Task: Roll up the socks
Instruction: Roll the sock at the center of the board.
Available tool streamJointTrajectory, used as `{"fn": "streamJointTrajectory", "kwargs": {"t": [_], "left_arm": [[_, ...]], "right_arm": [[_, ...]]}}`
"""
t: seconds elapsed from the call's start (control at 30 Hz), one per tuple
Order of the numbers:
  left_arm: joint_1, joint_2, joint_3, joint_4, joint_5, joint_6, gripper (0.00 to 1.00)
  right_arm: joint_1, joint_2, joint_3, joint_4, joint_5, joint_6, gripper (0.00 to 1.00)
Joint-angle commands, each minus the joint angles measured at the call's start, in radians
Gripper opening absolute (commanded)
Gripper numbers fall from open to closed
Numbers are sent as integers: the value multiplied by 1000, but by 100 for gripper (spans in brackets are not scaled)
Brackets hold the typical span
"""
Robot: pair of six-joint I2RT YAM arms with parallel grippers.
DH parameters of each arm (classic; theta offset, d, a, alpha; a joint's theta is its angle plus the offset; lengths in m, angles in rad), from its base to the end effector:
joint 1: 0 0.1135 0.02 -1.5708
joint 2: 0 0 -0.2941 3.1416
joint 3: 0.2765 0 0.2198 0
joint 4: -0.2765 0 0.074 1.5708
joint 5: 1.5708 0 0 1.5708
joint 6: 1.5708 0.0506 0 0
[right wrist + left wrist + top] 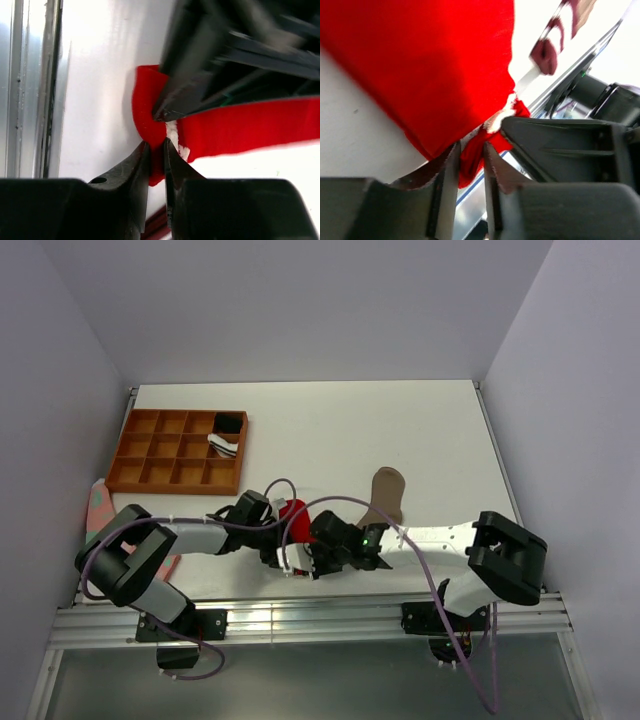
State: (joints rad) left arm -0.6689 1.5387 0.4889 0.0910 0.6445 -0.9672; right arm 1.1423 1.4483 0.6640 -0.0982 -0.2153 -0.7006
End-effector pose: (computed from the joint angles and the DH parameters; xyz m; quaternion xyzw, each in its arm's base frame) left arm 0.1644 -0.1687 0.1602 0.0400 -0.9086 0.4150 0.0251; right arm 0.0959 0.2360 0.2032 -0.7674 0.5370 0.1722 0.3051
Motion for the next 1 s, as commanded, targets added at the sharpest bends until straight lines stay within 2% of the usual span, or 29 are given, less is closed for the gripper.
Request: {"fn": "streamJointTrajectory", "kwargs": {"t": [0.0, 0.23, 0.4, 0.6, 0.8, 0.97], "left_arm": [[-3, -49, -32, 50, -89, -70, 32], [-3, -107, -78, 147, -219, -131, 34], [-1, -212, -145, 190, -353, -123, 34], [-1, -337, -262, 291, -440, -139, 36], [-9, -419, -326, 363, -512, -122, 39], [-46, -456, -320, 381, -604, -45, 40]], "right_arm": [[-91, -12, 101, -116, -139, 27, 17], [-177, 102, 267, -319, -326, 16, 17], [-203, 240, 388, -496, -436, -8, 17], [-274, 394, 548, -681, -562, -20, 17], [-354, 537, 683, -823, -634, -16, 17], [-394, 621, 750, -847, -624, 50, 17]]}}
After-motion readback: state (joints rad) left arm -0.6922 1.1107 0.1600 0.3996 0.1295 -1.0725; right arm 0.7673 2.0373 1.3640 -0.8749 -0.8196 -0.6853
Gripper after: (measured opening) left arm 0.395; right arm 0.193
